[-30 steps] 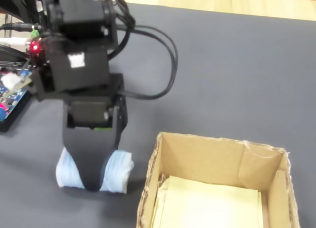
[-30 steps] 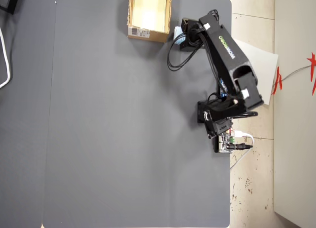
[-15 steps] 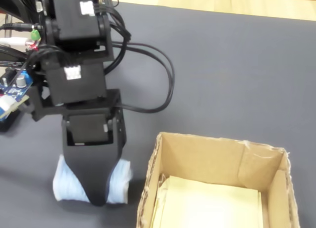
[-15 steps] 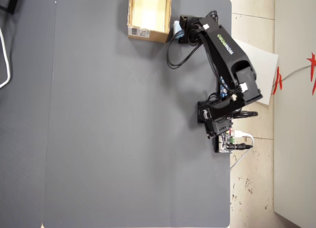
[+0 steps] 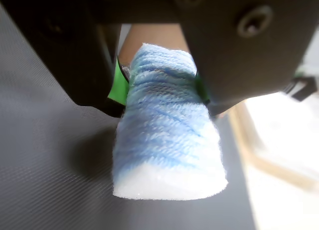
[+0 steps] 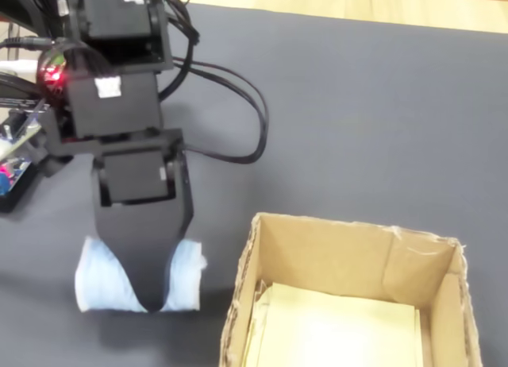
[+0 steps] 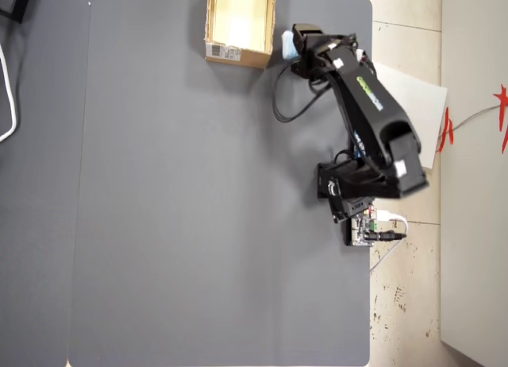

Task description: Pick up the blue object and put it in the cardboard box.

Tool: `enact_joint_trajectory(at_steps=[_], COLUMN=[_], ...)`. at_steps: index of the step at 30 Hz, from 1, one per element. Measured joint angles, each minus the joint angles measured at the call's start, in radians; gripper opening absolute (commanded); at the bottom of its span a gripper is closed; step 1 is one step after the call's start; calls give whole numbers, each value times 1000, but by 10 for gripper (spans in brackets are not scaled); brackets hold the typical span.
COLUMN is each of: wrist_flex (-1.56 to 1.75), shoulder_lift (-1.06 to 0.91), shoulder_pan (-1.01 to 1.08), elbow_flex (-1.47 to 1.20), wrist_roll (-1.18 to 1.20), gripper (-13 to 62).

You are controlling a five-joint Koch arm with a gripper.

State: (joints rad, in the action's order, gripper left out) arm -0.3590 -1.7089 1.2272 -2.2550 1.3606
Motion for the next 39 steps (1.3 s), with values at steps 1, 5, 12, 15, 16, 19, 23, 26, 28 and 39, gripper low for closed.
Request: enact_joint_trajectory(at_steps=[1,5,12,15,16,19,23,26,28,39], wrist_flex=[9,135,273,302,302,337,357,359,359,213], shoulder_lift=[-12,-78,-123,-141,-147,-170,-187,-190,-190,-80], shoulder_pan=[0,0,-26,-43,-49,-103,-219,-255,-350,-403], elbow_flex=[-2,-60,-61,-61,-61,-63,-48,0,0,80], wrist_roll=[5,40,67,72,71,72,72,72,77,77], gripper=[146,146,146,147,147,147,149,149,149,317])
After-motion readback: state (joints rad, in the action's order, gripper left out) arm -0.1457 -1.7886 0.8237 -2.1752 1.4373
